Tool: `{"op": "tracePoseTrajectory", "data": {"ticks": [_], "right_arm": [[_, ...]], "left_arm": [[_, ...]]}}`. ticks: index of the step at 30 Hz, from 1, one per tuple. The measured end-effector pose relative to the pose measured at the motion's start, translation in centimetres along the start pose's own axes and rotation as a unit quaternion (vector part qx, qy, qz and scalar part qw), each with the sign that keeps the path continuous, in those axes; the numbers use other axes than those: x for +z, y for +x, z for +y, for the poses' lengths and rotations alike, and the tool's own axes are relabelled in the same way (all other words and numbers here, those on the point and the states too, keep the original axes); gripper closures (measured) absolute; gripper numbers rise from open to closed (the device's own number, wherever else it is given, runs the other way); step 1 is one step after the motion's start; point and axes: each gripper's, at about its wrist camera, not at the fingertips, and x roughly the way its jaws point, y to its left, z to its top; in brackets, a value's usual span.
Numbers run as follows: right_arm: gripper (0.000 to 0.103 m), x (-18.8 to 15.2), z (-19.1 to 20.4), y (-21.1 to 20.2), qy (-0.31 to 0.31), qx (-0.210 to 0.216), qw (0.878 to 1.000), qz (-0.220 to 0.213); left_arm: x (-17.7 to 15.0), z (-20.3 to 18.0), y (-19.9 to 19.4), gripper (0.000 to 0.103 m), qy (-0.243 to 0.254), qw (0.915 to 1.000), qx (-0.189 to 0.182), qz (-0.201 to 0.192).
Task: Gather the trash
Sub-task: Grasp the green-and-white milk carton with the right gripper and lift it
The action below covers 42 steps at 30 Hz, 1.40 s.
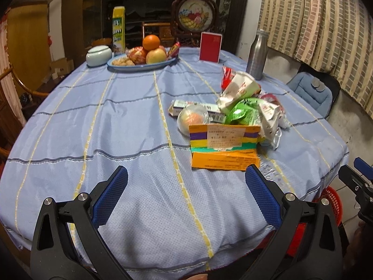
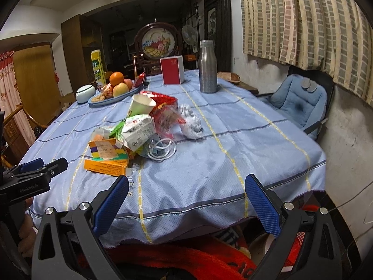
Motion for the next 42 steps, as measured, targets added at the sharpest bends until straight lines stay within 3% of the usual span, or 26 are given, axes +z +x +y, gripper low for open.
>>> {"op": "tracePoseTrajectory", "data": {"ticks": [5,8,12,17,19,20,22,24,25,27,29,30,31,32,33,38,42], "right_arm": [[0.005,1.2,0.9,3.3,-0.018,0.037,0.999,0.033],[0.005,3.0,2.4,5.3,-0.037,0.052,0.998,0.013],[0.005,4.8,4.3,8.6,-0.039,0.075,0.995,0.045],[0.009,5.2,5.6,12.5,-0.038,0.074,0.993,0.09],[0.026,5.2,5.8,13.2,-0.04,0.088,0.991,0.094],[0.045,5.1,5.6,13.3,-0.039,0.096,0.989,0.101],[0.047,5.3,5.2,12.7,-0.03,0.111,0.989,0.091],[0.089,5.8,4.7,11.5,-0.021,0.137,0.987,0.078],[0.093,6.1,4.4,11.0,-0.012,0.155,0.985,0.074],[0.09,6.7,3.8,10.0,-0.004,0.161,0.985,0.06],[0.089,6.9,3.7,9.5,-0.019,0.14,0.989,0.049],[0.081,6.7,3.6,9.3,-0.025,0.13,0.99,0.047],[0.066,6.5,3.5,9.5,-0.024,0.132,0.99,0.051],[0.028,6.2,3.4,9.7,-0.021,0.135,0.989,0.055],[0.011,6.0,3.4,9.8,-0.019,0.136,0.989,0.054],[0.011,5.7,5.7,12.1,-0.06,0.119,0.989,0.072],[0.006,5.7,6.7,14.7,-0.057,0.098,0.989,0.098]], "left_arm": [[-0.1,0.7,1.7,0.006,0.0,0.9998,0.011,0.016],[0.0,1.9,2.4,0.006,-0.012,0.9995,0.019,0.023],[0.1,3.6,2.9,0.006,-0.027,0.9988,0.032,0.027],[0.1,4.5,3.4,0.006,-0.033,0.9986,0.021,0.036],[0.2,4.3,3.6,0.006,-0.03,0.9987,0.011,0.039],[0.3,4.1,3.6,0.006,-0.029,0.9988,0.007,0.04],[0.4,3.6,3.7,0.006,-0.022,0.9989,-0.003,0.041],[0.6,3.0,3.8,0.006,-0.015,0.9989,-0.012,0.042],[0.7,2.4,3.8,0.006,-0.009,0.9988,-0.019,0.043],[0.8,1.6,3.9,0.006,0.0,0.9986,-0.029,0.045],[0.9,0.4,4.2,0.006,0.015,0.9982,-0.036,0.047],[0.8,0.1,4.3,0.006,0.018,0.9981,-0.036,0.047],[0.8,-0.3,4.4,0.006,0.024,0.9978,-0.038,0.048],[0.7,-0.5,4.5,0.006,0.027,0.9977,-0.039,0.049],[0.6,-0.6,4.6,0.006,0.03,0.9975,-0.039,0.05],[0.6,0.0,4.8,0.006,0.022,0.9975,-0.04,0.054],[0.7,0.6,4.8,0.006,0.018,0.9977,-0.04,0.051]]}}
